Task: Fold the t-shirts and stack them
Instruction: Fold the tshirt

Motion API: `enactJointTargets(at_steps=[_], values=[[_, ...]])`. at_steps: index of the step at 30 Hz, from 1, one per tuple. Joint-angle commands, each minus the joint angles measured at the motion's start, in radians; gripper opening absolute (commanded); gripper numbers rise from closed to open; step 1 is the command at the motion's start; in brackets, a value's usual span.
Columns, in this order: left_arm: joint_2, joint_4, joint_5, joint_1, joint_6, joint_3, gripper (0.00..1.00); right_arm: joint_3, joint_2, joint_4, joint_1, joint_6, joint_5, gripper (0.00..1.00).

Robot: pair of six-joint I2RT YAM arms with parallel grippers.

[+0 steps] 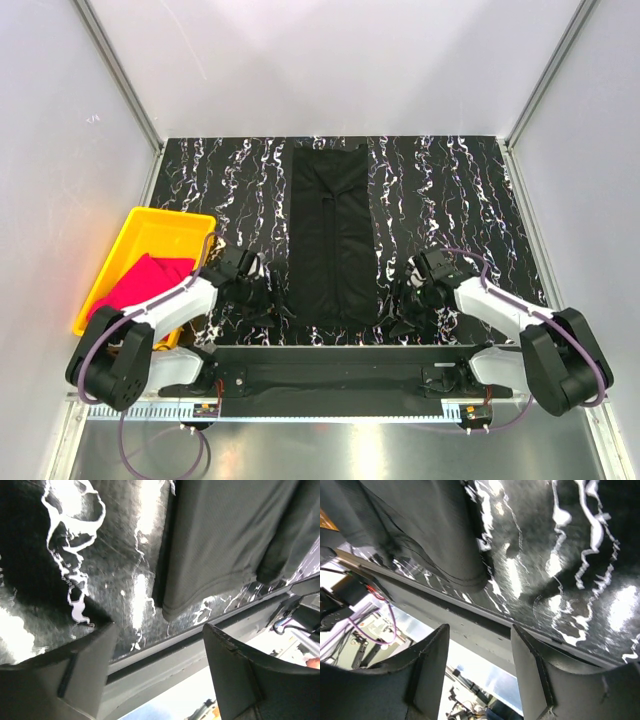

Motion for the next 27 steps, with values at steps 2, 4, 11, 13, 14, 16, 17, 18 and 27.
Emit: enactJointTargets(at_steps=[2, 4, 11, 13, 14, 16, 17, 18, 27], values=[[0.050, 0.151, 0.055, 0.005, -0.060, -0.055, 0.72, 0.019, 0.051, 0.142, 0.009, 0.023, 0.010, 0.59], [0.059, 0.182, 0.052, 0.005, -0.072, -0.079, 0.71, 0.025, 0.082, 0.148, 0.009, 0.012, 0.027, 0.59], [0.105, 0.216, 0.035, 0.004, -0.072, -0.079, 0.64, 0.016, 0.096, 0.167, 0.009, 0.008, 0.088, 0.51], [0.111, 0.209, 0.032, 0.002, -0.072, -0.079, 0.61, 0.010, 0.098, 0.186, 0.009, 0.015, 0.088, 0.50], [0.110, 0.205, 0.021, 0.002, -0.074, -0.082, 0.60, 0.003, 0.104, 0.200, 0.009, 0.022, 0.085, 0.50], [0.102, 0.203, 0.015, 0.002, -0.080, -0.098, 0.60, -0.002, 0.130, 0.239, 0.011, 0.032, 0.070, 0.49], [0.099, 0.203, 0.010, 0.002, -0.079, -0.101, 0.60, 0.001, 0.140, 0.243, 0.009, 0.031, 0.065, 0.48], [0.094, 0.203, 0.010, 0.002, -0.080, -0.108, 0.59, 0.002, 0.153, 0.252, 0.009, 0.029, 0.059, 0.48], [0.099, 0.209, 0.004, 0.002, -0.074, -0.133, 0.43, -0.011, 0.216, 0.280, 0.009, 0.028, 0.005, 0.30]])
